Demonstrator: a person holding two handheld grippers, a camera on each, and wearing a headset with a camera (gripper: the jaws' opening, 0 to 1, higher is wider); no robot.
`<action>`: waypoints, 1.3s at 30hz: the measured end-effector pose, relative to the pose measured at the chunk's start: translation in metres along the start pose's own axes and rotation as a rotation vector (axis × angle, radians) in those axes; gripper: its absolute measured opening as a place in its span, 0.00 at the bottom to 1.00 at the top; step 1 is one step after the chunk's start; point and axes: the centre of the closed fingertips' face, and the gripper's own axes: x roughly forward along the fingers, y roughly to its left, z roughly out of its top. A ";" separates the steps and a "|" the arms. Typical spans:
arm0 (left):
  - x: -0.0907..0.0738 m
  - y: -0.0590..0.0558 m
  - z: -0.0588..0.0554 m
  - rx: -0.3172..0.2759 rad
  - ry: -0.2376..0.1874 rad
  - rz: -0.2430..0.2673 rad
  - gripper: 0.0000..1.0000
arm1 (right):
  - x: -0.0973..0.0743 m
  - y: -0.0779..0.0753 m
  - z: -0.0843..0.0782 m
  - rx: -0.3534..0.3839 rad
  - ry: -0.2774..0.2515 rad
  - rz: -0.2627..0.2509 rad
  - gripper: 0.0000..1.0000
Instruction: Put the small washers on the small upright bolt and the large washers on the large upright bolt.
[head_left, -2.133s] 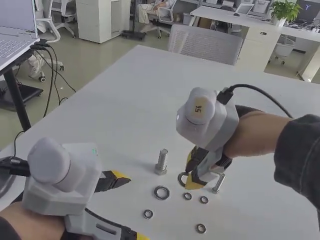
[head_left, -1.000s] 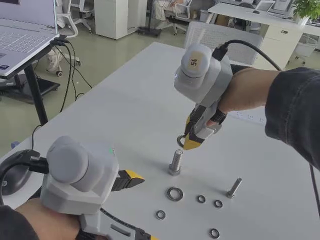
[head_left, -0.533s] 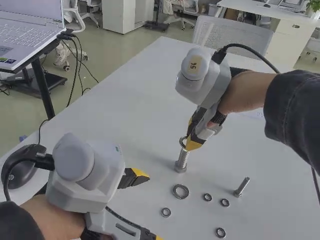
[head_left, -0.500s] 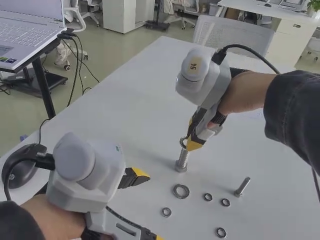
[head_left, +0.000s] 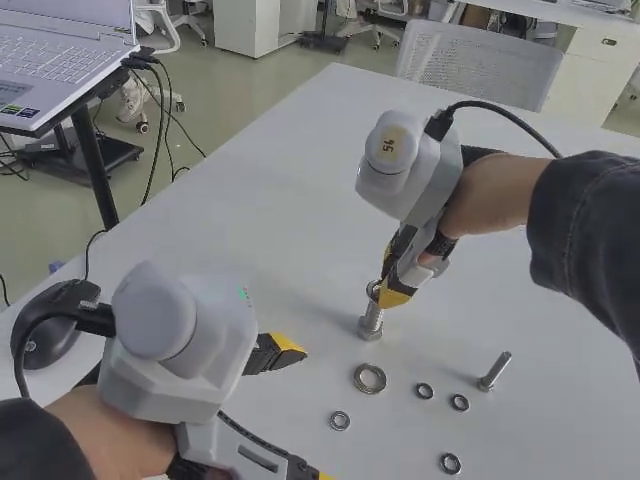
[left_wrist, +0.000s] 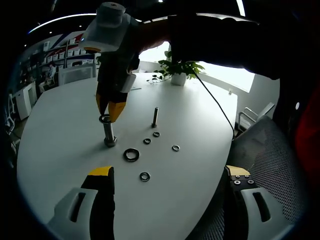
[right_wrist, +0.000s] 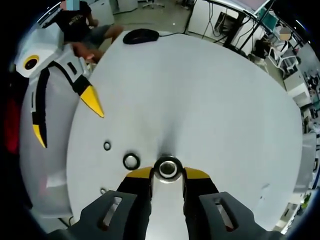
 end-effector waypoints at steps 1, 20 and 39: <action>0.000 0.000 0.000 0.000 0.000 0.000 0.90 | 0.001 -0.001 0.000 0.001 0.001 0.000 0.23; 0.003 0.003 -0.001 -0.006 0.009 0.002 0.90 | 0.028 -0.001 -0.007 0.036 0.003 0.022 0.23; 0.004 0.004 -0.001 -0.015 0.005 0.001 0.90 | 0.054 -0.003 -0.016 0.043 0.025 0.027 0.23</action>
